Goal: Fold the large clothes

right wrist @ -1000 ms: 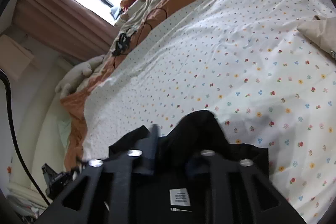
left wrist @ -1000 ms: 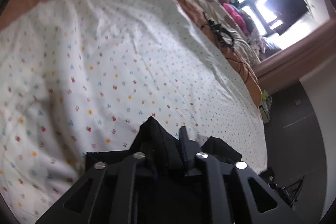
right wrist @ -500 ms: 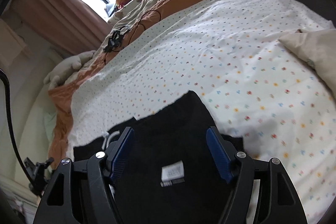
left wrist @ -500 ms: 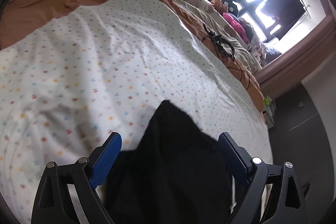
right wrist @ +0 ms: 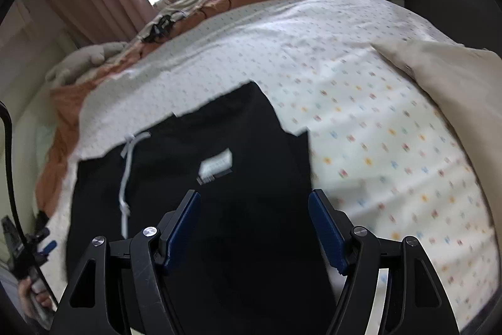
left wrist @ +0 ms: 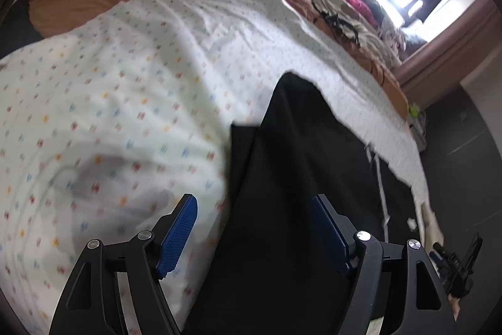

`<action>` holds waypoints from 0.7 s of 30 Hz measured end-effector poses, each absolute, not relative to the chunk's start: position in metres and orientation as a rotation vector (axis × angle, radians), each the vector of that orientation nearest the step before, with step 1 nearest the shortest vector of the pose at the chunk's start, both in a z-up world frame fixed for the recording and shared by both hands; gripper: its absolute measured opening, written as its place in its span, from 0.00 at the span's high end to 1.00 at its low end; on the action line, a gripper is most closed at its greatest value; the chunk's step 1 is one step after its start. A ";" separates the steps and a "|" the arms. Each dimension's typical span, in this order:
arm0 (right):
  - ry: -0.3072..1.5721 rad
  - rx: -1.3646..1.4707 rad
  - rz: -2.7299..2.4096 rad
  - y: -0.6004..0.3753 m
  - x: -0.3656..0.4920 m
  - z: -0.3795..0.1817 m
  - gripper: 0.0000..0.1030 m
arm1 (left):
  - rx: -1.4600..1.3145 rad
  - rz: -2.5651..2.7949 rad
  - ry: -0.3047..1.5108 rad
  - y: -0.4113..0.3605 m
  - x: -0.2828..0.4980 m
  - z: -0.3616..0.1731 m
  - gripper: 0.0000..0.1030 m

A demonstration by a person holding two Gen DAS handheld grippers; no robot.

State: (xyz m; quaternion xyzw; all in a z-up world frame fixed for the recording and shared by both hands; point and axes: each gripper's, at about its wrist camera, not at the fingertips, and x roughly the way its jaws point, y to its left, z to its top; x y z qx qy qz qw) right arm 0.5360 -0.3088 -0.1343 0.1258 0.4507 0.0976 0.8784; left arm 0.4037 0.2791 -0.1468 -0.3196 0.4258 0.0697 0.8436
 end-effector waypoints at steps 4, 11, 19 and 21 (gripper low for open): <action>0.980 0.242 0.163 -0.321 0.516 -0.154 0.31 | -0.654 0.136 0.957 0.269 0.386 -0.165 0.36; 1.061 0.247 0.076 -0.345 0.489 -0.194 0.31 | -0.654 0.192 1.044 0.264 0.363 -0.198 0.73; 1.031 0.226 0.006 -0.358 0.453 -0.178 0.32 | -0.696 0.274 1.004 0.271 0.329 -0.184 0.75; 1.012 0.226 0.023 -0.355 0.443 -0.169 0.32 | -0.744 0.257 0.974 0.275 0.318 -0.181 0.74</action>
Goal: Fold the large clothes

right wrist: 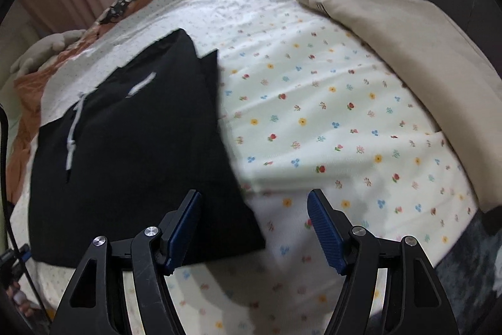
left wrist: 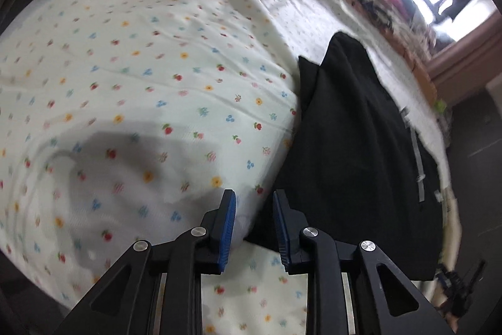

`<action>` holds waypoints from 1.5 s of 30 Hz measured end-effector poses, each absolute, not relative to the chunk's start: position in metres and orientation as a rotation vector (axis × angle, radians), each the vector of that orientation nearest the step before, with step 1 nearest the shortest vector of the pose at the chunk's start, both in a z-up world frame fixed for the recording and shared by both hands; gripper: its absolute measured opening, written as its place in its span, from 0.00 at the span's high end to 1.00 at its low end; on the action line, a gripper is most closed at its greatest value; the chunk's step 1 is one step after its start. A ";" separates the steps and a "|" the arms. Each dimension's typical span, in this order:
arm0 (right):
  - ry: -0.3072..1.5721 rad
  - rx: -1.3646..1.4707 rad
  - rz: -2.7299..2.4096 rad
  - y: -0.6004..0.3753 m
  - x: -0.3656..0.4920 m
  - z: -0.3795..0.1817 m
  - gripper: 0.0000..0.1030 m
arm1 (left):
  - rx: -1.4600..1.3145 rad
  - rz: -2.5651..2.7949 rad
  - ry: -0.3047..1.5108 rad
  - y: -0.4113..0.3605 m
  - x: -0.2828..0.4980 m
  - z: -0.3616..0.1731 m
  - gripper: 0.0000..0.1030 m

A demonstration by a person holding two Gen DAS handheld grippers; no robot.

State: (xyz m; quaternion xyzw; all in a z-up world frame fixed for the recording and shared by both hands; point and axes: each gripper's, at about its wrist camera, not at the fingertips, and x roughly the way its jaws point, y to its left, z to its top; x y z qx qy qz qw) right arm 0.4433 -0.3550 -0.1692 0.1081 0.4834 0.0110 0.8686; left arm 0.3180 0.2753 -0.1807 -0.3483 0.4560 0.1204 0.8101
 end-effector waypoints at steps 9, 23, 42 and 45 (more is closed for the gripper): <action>0.963 0.211 0.208 -0.308 0.417 -0.137 0.32 | -0.906 0.154 0.865 0.279 0.297 -0.169 0.31; 1.074 0.169 0.463 -0.205 0.441 -0.154 0.32 | -0.987 0.096 0.956 0.274 0.325 -0.207 0.37; 1.195 0.209 0.537 -0.120 0.523 -0.191 0.32 | -1.045 -0.016 0.970 0.280 0.345 -0.216 0.58; 1.196 0.205 0.528 -0.114 0.540 -0.192 0.32 | -1.031 -0.013 0.973 0.279 0.347 -0.215 0.58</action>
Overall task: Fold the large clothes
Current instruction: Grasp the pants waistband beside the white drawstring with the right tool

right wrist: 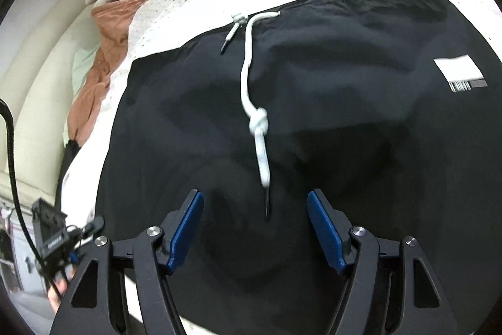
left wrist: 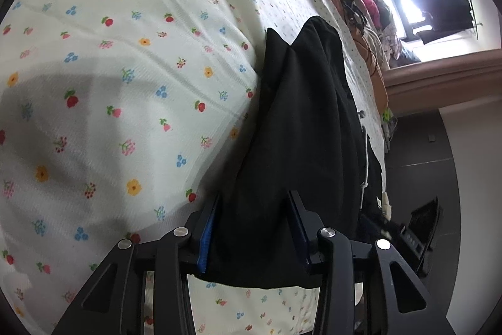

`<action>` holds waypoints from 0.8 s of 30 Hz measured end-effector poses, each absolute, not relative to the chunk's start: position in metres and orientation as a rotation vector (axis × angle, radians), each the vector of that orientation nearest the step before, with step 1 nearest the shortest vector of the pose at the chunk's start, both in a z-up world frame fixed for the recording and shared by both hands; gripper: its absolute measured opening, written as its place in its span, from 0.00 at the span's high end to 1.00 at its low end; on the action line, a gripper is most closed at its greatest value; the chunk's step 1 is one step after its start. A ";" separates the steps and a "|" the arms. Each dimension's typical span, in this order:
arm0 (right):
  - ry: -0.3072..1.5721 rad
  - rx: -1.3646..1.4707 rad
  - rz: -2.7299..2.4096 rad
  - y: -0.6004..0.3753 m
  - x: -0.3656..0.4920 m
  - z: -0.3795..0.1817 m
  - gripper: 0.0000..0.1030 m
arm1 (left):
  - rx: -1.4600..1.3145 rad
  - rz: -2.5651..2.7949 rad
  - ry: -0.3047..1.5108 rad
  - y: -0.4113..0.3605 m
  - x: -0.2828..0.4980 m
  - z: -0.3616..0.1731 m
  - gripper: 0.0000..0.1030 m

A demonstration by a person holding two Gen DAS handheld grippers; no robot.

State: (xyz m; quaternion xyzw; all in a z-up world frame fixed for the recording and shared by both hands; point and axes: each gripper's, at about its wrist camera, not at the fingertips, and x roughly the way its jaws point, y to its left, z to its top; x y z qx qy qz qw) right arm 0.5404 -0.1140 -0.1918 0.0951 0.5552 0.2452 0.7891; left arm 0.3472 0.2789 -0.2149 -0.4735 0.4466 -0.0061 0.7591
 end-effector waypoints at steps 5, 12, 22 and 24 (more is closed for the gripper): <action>1.195 0.180 0.489 -0.102 0.570 -0.193 0.43 | -1.031 -0.010 0.965 0.279 0.348 -0.217 0.58; 1.208 0.165 0.460 -0.088 0.617 -0.199 0.67 | -1.039 -0.007 0.959 0.276 0.356 -0.224 0.65; 1.249 0.163 0.411 -0.072 0.664 -0.202 0.81 | -1.093 0.005 0.956 0.278 0.352 -0.226 0.67; 1.247 0.134 0.399 -0.069 0.662 -0.198 0.81 | -1.098 0.015 0.957 0.277 0.351 -0.224 0.67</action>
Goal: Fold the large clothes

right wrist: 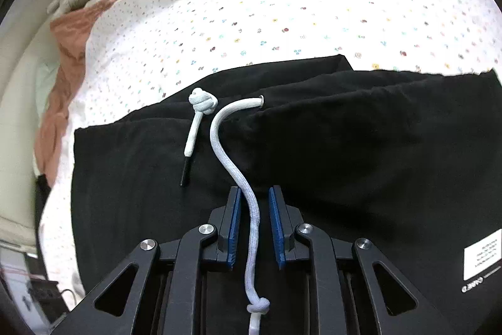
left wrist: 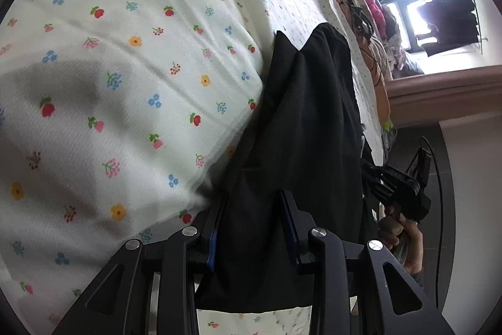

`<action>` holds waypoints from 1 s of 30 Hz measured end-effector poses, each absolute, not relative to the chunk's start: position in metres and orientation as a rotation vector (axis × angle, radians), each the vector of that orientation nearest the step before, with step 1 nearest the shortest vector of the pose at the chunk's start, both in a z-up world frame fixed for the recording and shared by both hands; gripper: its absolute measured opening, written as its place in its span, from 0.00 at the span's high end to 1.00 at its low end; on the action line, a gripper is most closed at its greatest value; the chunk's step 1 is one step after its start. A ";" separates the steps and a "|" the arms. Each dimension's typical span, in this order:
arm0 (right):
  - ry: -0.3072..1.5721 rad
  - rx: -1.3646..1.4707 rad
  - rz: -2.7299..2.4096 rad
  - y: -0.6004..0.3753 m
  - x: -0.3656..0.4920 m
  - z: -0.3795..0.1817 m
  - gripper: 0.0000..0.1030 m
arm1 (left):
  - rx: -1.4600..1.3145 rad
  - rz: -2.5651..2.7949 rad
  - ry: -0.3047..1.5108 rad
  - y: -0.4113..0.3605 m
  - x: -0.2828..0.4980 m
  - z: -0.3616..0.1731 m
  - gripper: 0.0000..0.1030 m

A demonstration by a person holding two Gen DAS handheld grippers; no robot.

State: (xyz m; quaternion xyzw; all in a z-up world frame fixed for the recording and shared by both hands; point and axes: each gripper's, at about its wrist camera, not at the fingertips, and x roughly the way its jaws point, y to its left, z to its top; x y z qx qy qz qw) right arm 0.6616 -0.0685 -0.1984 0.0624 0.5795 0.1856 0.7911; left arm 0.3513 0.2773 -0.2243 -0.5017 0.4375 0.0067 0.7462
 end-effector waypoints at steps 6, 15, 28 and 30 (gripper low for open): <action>1.262 0.122 0.435 -0.071 0.628 -0.197 0.81 | -1.102 0.013 0.956 0.276 0.344 -0.221 0.69; 1.274 0.088 0.453 -0.079 0.589 -0.193 0.81 | -1.100 -0.010 0.928 0.267 0.336 -0.206 0.69; 1.251 0.056 0.454 -0.077 0.567 -0.188 0.56 | -1.129 -0.004 0.961 0.258 0.344 -0.217 0.69; 1.239 0.057 0.458 -0.077 0.558 -0.189 0.56 | -1.134 0.000 0.957 0.258 0.344 -0.218 0.70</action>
